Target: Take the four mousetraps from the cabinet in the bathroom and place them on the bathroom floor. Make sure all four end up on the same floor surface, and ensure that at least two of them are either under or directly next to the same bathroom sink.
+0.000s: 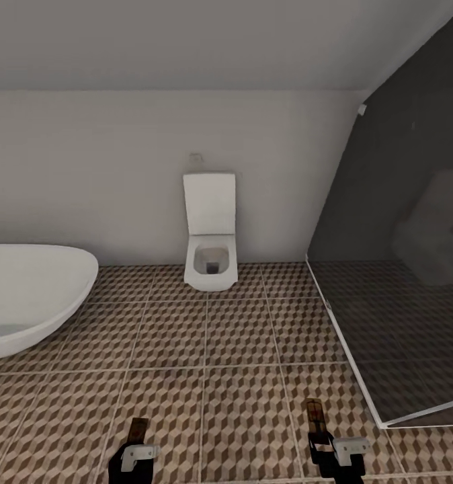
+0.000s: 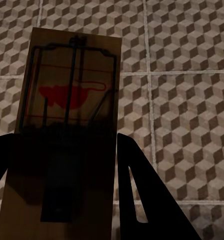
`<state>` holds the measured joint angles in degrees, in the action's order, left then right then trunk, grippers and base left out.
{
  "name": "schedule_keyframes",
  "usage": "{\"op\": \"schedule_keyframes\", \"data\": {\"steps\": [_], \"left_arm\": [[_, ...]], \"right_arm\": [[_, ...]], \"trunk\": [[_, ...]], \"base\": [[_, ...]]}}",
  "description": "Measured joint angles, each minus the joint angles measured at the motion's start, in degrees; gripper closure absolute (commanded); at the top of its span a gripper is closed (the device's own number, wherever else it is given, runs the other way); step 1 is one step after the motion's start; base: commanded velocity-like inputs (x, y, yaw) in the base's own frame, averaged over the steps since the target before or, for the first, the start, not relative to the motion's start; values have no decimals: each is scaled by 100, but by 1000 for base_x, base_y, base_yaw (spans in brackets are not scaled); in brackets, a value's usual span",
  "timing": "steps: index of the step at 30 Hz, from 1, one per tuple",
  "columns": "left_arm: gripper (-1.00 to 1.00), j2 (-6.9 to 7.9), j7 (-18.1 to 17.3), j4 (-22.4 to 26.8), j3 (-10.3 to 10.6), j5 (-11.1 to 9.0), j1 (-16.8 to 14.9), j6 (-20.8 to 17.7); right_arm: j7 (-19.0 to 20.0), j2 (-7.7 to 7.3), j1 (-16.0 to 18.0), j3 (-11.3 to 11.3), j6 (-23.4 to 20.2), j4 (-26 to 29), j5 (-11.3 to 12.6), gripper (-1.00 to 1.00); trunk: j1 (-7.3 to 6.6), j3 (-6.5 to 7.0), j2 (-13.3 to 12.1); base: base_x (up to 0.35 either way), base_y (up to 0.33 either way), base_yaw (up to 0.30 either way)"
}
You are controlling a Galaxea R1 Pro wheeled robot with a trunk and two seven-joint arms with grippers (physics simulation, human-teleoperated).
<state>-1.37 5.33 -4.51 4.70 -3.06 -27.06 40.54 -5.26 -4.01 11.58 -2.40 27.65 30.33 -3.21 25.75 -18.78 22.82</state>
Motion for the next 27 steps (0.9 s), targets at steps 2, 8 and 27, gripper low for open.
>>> {"op": "schedule_keyframes", "data": {"steps": [2,8,27], "left_arm": [[100,0,0,0,0,0,0,0],[100,0,0,0,0,0,0,0],[100,-12,10,16,1,8,0,-3]], "right_arm": [[5,-9,-1,0,0,0,0,100],[2,-16,-1,0,0,-2,0,100],[0,8,-1,-3,0,3,-4,100]], "trunk": [[0,0,0],[0,0,0],[0,0,0]], "base": [[0,0,1],[0,0,0],[0,0,0]]}}
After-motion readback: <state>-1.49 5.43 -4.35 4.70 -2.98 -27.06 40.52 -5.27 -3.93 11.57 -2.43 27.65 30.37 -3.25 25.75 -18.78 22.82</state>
